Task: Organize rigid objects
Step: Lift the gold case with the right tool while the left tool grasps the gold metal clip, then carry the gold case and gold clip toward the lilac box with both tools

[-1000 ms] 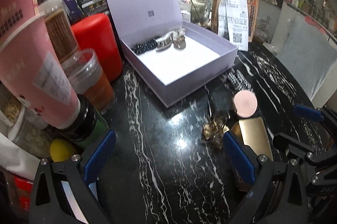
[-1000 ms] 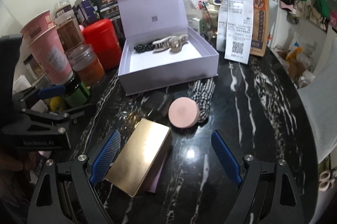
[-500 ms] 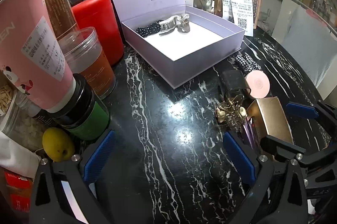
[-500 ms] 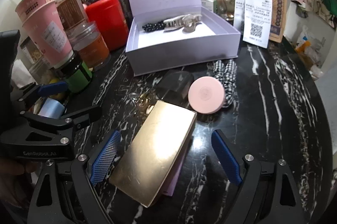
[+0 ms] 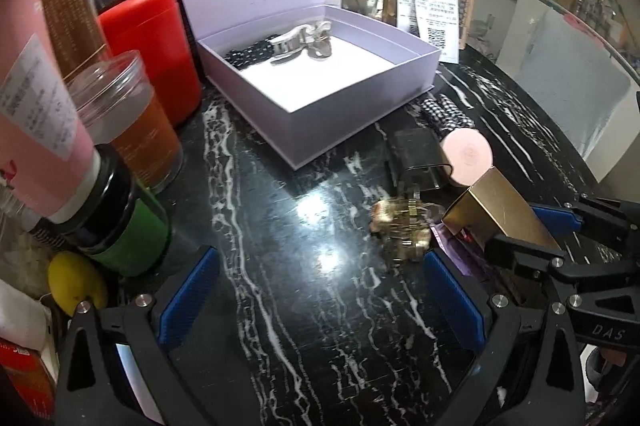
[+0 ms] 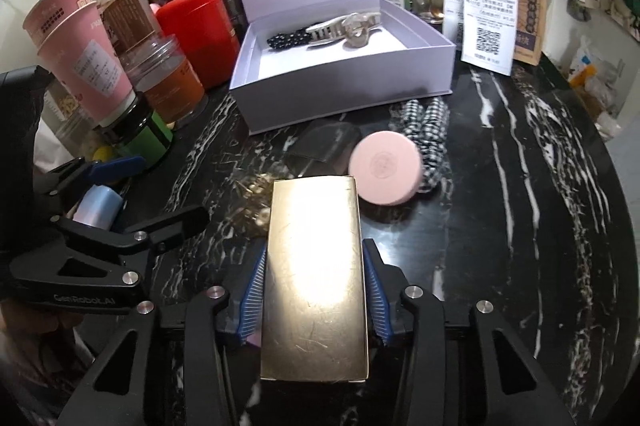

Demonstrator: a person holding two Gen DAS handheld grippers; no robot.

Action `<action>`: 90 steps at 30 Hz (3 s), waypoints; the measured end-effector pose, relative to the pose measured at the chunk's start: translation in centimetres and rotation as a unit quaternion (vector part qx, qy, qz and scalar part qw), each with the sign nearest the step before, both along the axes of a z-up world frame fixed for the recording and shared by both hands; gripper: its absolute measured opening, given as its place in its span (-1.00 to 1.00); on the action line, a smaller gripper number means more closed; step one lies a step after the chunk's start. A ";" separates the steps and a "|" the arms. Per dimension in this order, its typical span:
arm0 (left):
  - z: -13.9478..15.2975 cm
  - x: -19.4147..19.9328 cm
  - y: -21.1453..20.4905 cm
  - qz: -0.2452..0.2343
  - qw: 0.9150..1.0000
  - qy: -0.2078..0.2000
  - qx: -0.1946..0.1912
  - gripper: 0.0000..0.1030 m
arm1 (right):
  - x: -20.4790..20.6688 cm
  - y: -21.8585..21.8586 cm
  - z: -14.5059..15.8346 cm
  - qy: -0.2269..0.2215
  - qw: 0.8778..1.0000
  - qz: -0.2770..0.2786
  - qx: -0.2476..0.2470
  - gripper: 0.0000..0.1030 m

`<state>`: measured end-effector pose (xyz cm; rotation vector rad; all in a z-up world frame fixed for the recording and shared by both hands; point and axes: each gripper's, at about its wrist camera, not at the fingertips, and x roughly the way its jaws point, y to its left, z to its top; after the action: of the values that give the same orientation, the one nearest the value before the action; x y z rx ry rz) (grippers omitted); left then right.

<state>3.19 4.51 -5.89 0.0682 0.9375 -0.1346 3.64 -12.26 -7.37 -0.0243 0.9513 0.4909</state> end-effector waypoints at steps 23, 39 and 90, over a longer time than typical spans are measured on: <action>-2.2 2.5 -3.0 -0.016 1.000 0.025 -0.003 0.88 | 1.7 -6.4 -1.7 -0.003 0.996 -0.086 -0.016 -0.13; -3.3 3.7 -3.5 -0.038 0.998 0.044 -0.019 0.26 | 2.5 -6.2 -2.6 0.001 0.997 -0.074 -0.029 0.08; 2.9 0.4 -3.3 -0.013 0.999 -0.050 -0.007 -0.24 | 0.4 -4.5 2.4 -0.054 0.998 -0.039 -0.023 -0.15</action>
<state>3.58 1.18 -2.97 0.0738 0.8352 -0.1605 4.07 -16.75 -5.02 -0.0534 0.8547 0.3918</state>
